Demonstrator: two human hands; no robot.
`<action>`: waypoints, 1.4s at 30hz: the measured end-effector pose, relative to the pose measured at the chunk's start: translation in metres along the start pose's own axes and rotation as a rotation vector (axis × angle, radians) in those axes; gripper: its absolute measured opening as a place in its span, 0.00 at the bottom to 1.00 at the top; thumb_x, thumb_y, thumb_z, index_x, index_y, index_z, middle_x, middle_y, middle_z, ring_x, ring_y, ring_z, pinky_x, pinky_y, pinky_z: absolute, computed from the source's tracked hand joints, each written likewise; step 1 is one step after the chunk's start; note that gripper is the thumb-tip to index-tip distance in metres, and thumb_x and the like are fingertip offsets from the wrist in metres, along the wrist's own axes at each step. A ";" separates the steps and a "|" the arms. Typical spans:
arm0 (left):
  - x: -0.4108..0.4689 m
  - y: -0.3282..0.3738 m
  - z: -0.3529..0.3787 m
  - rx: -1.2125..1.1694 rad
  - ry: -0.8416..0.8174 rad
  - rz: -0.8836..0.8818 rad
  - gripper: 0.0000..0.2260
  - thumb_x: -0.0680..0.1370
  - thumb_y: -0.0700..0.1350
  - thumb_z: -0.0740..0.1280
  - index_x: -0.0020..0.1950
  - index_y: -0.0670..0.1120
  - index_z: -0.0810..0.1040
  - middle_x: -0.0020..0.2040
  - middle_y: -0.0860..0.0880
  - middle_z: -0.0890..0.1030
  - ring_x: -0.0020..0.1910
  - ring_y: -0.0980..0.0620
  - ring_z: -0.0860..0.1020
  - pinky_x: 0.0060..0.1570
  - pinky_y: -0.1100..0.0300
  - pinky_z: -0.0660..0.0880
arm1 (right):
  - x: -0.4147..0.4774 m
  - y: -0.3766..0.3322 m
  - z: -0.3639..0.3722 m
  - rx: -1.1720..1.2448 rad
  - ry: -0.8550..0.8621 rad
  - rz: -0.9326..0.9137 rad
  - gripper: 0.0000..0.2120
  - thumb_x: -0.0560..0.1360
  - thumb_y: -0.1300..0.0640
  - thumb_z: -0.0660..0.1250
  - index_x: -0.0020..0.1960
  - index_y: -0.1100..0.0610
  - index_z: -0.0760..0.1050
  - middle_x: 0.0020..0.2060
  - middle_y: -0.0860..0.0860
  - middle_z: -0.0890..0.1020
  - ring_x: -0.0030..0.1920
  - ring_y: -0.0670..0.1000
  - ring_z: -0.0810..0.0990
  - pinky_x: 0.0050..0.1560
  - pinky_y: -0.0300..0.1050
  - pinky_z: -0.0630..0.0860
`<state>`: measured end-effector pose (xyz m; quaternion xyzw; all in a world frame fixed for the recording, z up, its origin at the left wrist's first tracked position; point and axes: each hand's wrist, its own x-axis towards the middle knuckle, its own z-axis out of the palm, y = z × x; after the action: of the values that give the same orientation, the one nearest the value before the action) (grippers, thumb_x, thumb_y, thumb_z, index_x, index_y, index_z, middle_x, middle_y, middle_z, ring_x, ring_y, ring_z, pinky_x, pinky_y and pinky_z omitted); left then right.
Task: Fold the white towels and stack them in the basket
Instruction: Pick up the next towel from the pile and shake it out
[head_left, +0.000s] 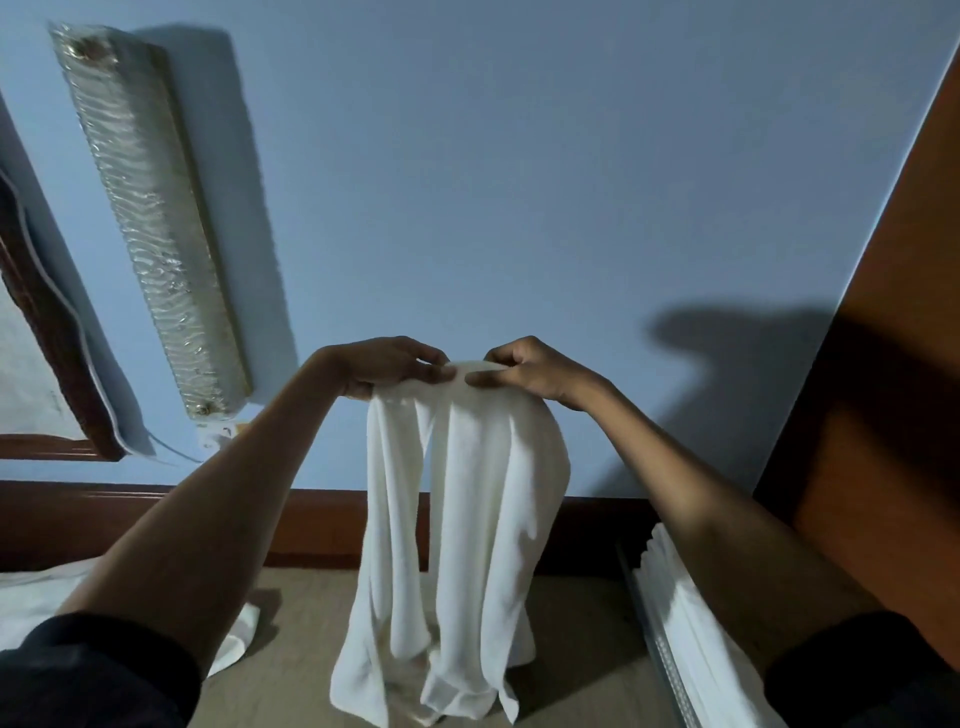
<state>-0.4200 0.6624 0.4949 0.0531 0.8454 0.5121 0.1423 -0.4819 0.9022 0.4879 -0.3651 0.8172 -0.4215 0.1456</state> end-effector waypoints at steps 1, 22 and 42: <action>-0.001 -0.003 -0.004 -0.035 0.041 0.015 0.15 0.81 0.51 0.70 0.57 0.39 0.81 0.48 0.44 0.83 0.44 0.48 0.81 0.45 0.56 0.82 | -0.001 0.000 -0.001 0.003 0.000 0.017 0.17 0.75 0.44 0.74 0.31 0.47 0.77 0.29 0.42 0.76 0.32 0.44 0.76 0.36 0.37 0.68; -0.018 -0.074 -0.075 -0.107 0.651 0.057 0.14 0.81 0.49 0.71 0.51 0.37 0.82 0.40 0.42 0.76 0.30 0.51 0.73 0.28 0.62 0.72 | 0.048 -0.038 0.063 0.303 0.329 0.052 0.09 0.79 0.57 0.69 0.58 0.52 0.77 0.41 0.50 0.77 0.31 0.49 0.69 0.34 0.39 0.72; 0.043 -0.017 -0.050 0.312 0.360 0.185 0.11 0.72 0.56 0.79 0.46 0.49 0.86 0.45 0.49 0.85 0.44 0.57 0.81 0.46 0.61 0.76 | 0.110 -0.015 0.008 0.563 0.099 0.382 0.33 0.81 0.34 0.56 0.52 0.64 0.80 0.45 0.60 0.85 0.47 0.58 0.85 0.57 0.50 0.79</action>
<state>-0.4744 0.6222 0.4937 0.0593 0.9174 0.3876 -0.0680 -0.5463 0.8124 0.5030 -0.1301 0.7287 -0.6127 0.2769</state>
